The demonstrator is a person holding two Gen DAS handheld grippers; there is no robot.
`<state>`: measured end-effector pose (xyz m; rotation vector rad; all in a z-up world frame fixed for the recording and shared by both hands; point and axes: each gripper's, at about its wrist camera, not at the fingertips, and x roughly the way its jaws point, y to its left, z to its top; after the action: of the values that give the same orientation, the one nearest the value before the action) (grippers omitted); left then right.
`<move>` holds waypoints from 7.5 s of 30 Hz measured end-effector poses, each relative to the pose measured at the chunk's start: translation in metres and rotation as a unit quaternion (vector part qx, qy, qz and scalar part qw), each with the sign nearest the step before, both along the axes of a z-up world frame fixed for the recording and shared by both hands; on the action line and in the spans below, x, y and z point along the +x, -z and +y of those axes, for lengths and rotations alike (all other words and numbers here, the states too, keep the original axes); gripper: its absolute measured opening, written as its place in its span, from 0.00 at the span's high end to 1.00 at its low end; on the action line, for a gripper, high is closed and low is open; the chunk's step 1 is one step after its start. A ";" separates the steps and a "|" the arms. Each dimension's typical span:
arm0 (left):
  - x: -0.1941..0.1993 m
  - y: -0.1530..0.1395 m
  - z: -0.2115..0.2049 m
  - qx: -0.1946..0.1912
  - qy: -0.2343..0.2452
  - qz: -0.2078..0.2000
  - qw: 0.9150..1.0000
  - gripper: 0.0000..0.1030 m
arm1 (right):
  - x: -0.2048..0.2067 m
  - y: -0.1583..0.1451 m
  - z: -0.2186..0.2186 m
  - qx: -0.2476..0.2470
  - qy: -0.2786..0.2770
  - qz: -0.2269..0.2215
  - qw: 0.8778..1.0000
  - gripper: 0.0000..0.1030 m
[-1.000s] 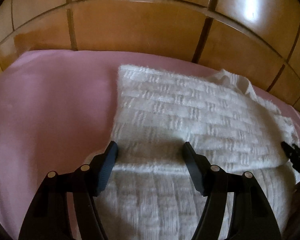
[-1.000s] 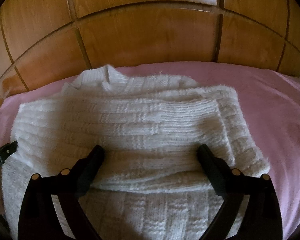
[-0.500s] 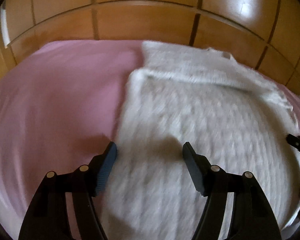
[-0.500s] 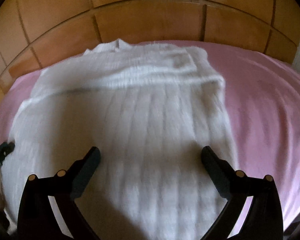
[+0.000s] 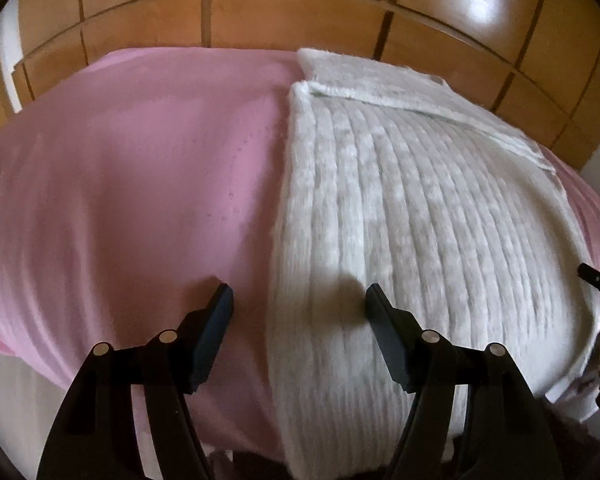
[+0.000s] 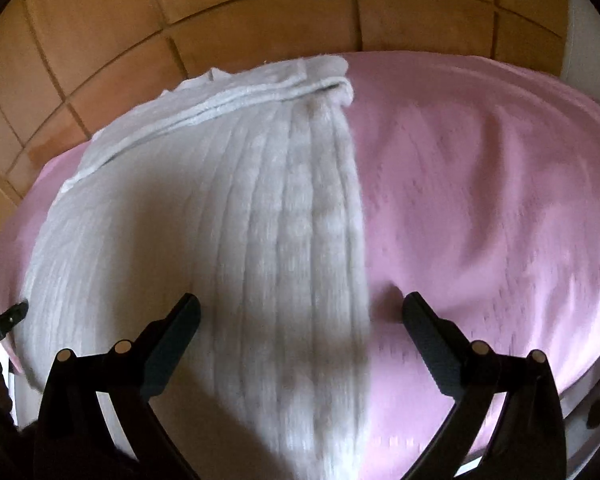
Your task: Fold small clothes
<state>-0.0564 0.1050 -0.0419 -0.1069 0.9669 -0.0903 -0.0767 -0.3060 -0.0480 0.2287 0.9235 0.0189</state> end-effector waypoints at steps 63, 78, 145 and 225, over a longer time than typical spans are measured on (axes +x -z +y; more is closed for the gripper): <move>0.099 0.003 0.041 -0.242 0.039 0.018 0.969 0.40 | 0.044 -0.033 -0.042 0.135 -0.001 -0.020 0.991 0.20; 0.058 -0.015 0.034 -0.204 0.077 -0.001 0.976 0.88 | 0.029 -0.052 -0.016 0.119 -0.004 -0.036 0.992 0.89; 0.176 -0.085 0.019 -0.146 0.077 -0.117 0.979 0.95 | 0.199 -0.116 -0.013 -0.006 0.041 -0.106 0.993 0.94; 0.091 -0.067 -0.101 0.003 0.079 -0.111 0.991 0.35 | 0.115 -0.073 0.078 0.029 -0.001 -0.104 0.994 0.25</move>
<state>0.0348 0.0035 0.0250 -0.0133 0.7519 -0.2403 0.0383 -0.2277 0.0246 0.2731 0.7164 0.0708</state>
